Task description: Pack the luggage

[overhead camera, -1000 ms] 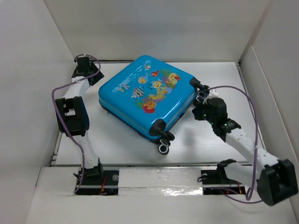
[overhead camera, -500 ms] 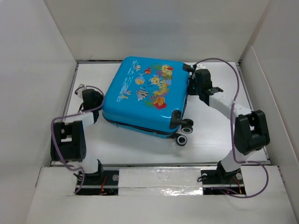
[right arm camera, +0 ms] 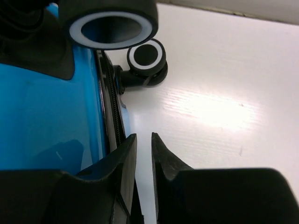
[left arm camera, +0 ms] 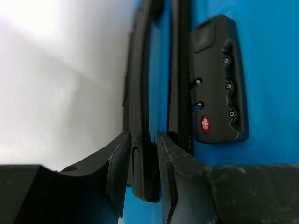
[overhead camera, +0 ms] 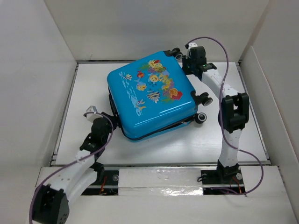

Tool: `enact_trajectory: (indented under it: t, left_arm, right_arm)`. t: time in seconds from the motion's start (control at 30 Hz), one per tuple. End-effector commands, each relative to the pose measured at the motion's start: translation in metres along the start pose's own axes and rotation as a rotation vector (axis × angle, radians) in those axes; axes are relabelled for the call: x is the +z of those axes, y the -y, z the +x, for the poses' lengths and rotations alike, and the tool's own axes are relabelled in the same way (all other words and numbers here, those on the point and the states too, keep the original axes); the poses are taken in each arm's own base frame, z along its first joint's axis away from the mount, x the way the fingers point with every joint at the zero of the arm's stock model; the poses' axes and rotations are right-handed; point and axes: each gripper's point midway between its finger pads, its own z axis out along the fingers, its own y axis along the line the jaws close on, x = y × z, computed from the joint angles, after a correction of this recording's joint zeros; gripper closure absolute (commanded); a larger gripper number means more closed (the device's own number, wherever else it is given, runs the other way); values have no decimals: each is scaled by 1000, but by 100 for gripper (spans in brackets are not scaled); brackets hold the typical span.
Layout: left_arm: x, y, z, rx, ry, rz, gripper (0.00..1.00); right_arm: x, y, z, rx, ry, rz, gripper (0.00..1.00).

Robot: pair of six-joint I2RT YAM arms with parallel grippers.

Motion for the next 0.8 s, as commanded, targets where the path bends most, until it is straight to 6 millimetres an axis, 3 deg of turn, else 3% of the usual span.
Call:
enact_trajectory:
  t: [0.0, 0.07, 0.1, 0.2, 0.27, 0.33, 0.4, 0.43, 0.47, 0.5, 0.53, 0.57, 0.6, 0.63, 0.67, 0.7, 0.73, 0.77]
  left_arm:
    - [-40, 48, 44, -41, -207, 248, 73]
    - [-49, 48, 47, -49, -213, 275, 73]
    - [-50, 44, 50, -52, -226, 270, 72]
    - [-54, 46, 52, -42, -236, 287, 71]
    - [-55, 51, 47, -38, -225, 297, 70]
    - [-56, 57, 43, -34, -218, 312, 70]
    - [-58, 68, 36, -41, -205, 339, 70]
    - [-58, 69, 36, -42, -203, 343, 70]
    - [-58, 71, 34, -44, -199, 349, 70]
    - [-57, 74, 33, -47, -194, 361, 70]
    - [-56, 74, 35, -44, -201, 359, 70]
    - [-55, 76, 34, -36, -200, 362, 71]
    - [-54, 75, 35, -32, -203, 355, 72]
    - [-51, 73, 38, -25, -209, 342, 72]
    - [-51, 75, 36, -18, -206, 345, 75]
    - [-50, 73, 37, 2, -205, 337, 76]
    - [-49, 70, 36, 10, -202, 324, 77]
    - [-47, 69, 30, 13, -177, 304, 78]
  right_arm:
    - [-40, -116, -39, -10, 45, -377, 69]
    - [-40, -111, -43, -8, 50, -378, 59]
    - [-41, -113, -47, -6, 67, -385, 49]
    - [-55, -97, -72, 22, 127, -387, 31]
    - [-71, -89, -91, 28, 162, -400, 28]
    - [-94, -78, -113, 25, 206, -419, 22]
    - [-137, -76, -138, -5, 292, -441, 20]
    - [-142, -72, -125, 0, 278, -452, 20]
    - [-156, -74, -125, -3, 305, -460, 20]
    - [-209, -79, -149, -38, 439, -474, 29]
    - [-200, -80, -108, -16, 375, -482, 38]
    - [-219, -87, -108, -37, 447, -500, 51]
    - [-233, -94, -94, -41, 466, -510, 83]
    - [-283, -100, -92, -55, 564, -513, 92]
    - [-268, -119, -31, -50, 480, -554, 98]
    - [-281, -128, -16, -50, 518, -578, 100]
    - [-316, -131, -7, -21, 589, -596, 100]
    - [-325, -151, 20, -23, 576, -666, 100]
